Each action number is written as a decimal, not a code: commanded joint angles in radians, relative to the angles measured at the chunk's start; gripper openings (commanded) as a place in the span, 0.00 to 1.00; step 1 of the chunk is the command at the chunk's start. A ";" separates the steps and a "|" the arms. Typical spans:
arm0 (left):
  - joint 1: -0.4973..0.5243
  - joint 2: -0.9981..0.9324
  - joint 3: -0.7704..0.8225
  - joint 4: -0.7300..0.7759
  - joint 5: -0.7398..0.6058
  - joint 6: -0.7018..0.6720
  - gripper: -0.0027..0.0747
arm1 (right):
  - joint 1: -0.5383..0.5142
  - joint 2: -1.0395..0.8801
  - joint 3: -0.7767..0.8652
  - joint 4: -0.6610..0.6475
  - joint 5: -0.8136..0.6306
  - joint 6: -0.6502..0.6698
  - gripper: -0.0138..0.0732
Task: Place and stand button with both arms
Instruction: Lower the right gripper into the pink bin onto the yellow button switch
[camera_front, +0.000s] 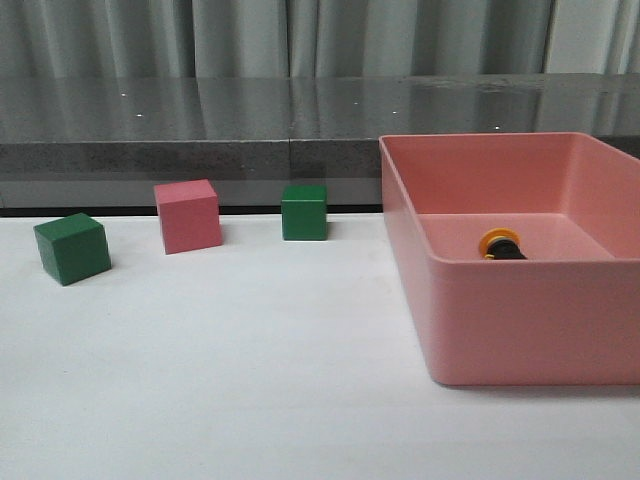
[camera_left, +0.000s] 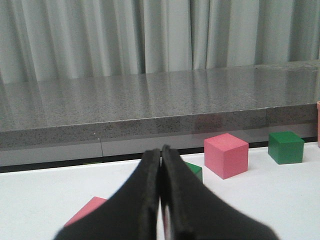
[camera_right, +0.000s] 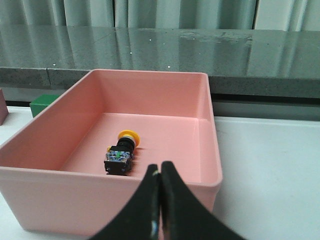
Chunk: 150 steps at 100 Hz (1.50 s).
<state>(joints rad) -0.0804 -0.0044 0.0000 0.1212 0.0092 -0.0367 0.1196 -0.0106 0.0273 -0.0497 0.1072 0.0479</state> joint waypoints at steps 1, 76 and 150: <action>0.001 -0.032 0.046 -0.006 -0.080 -0.009 0.01 | -0.005 -0.018 -0.015 -0.013 -0.093 0.002 0.09; 0.001 -0.032 0.046 -0.006 -0.080 -0.009 0.01 | 0.005 0.603 -0.687 0.120 0.100 0.004 0.09; 0.001 -0.032 0.046 -0.006 -0.080 -0.009 0.01 | 0.060 1.421 -1.015 0.119 0.096 0.002 0.85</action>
<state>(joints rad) -0.0804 -0.0044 0.0000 0.1212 0.0092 -0.0367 0.1629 1.4061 -0.9487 0.0674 0.2677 0.0521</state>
